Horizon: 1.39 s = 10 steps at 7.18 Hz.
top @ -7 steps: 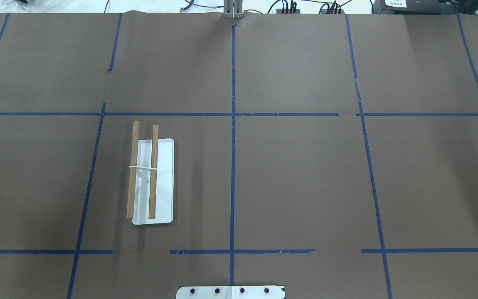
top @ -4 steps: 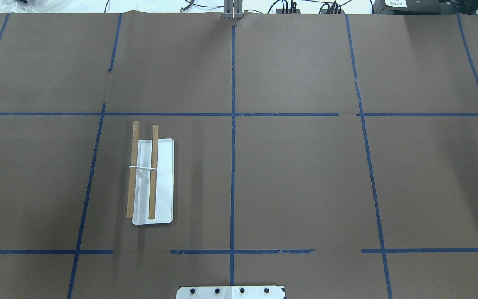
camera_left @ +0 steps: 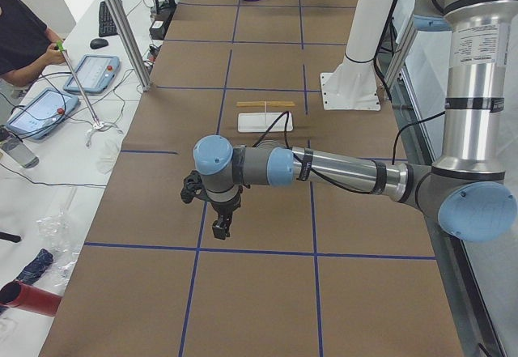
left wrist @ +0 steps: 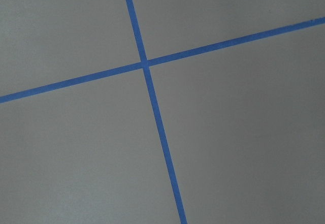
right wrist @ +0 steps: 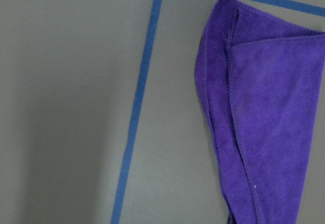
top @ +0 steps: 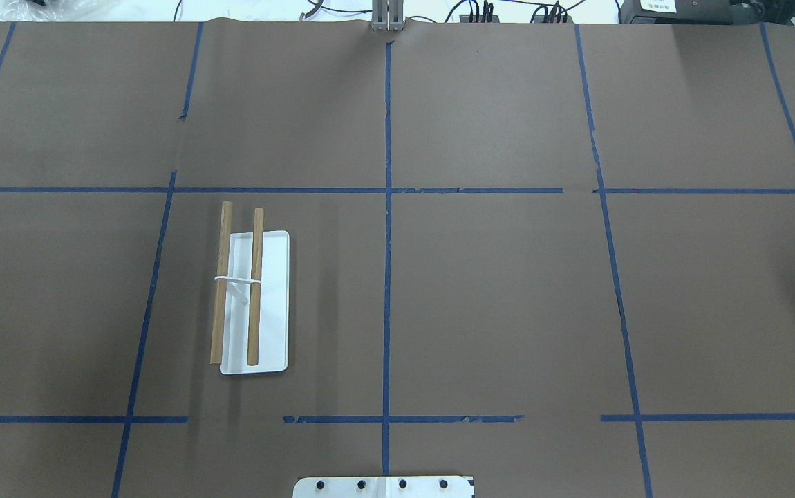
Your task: Hang towel on rack
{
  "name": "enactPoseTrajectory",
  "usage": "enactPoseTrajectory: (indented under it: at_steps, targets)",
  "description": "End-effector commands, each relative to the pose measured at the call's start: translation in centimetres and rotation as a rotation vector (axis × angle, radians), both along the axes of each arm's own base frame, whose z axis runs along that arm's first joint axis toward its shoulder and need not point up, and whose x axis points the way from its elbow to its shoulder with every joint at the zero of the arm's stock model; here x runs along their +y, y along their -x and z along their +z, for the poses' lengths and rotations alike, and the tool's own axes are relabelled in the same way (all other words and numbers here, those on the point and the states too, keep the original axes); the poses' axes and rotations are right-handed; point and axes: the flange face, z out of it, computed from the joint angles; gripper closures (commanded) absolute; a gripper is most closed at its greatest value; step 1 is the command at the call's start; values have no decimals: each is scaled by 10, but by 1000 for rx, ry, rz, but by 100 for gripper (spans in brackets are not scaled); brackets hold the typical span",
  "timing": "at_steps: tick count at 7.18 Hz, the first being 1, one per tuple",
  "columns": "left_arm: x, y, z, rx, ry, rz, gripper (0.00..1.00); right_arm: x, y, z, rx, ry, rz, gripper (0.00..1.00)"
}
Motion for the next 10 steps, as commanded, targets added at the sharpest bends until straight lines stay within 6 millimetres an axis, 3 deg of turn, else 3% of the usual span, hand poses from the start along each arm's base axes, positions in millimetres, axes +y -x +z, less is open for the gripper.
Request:
enactPoseTrajectory:
  at_steps: [1,3,6,7,8,9,10]
  targets:
    - [0,-1,-1,0,-2,2,0,21,-1,71,-1,-7,-2,9]
    - [0,-2,-1,14,0,2,0,39,-3,96,1,26,-5,17]
    - [-1,-2,-2,16,-2,1,0,54,-3,115,-10,76,-2,17]
    - [-1,-2,-2,16,-3,2,0,60,-4,121,-10,90,-1,30]
    - [-1,-2,-3,16,-5,2,0,65,-4,125,-13,103,-1,49]
    - [-1,-2,-2,17,-3,2,0,73,-4,130,-19,120,0,79]
    - [-1,-2,-3,17,-5,2,0,74,-4,132,-20,123,0,100]
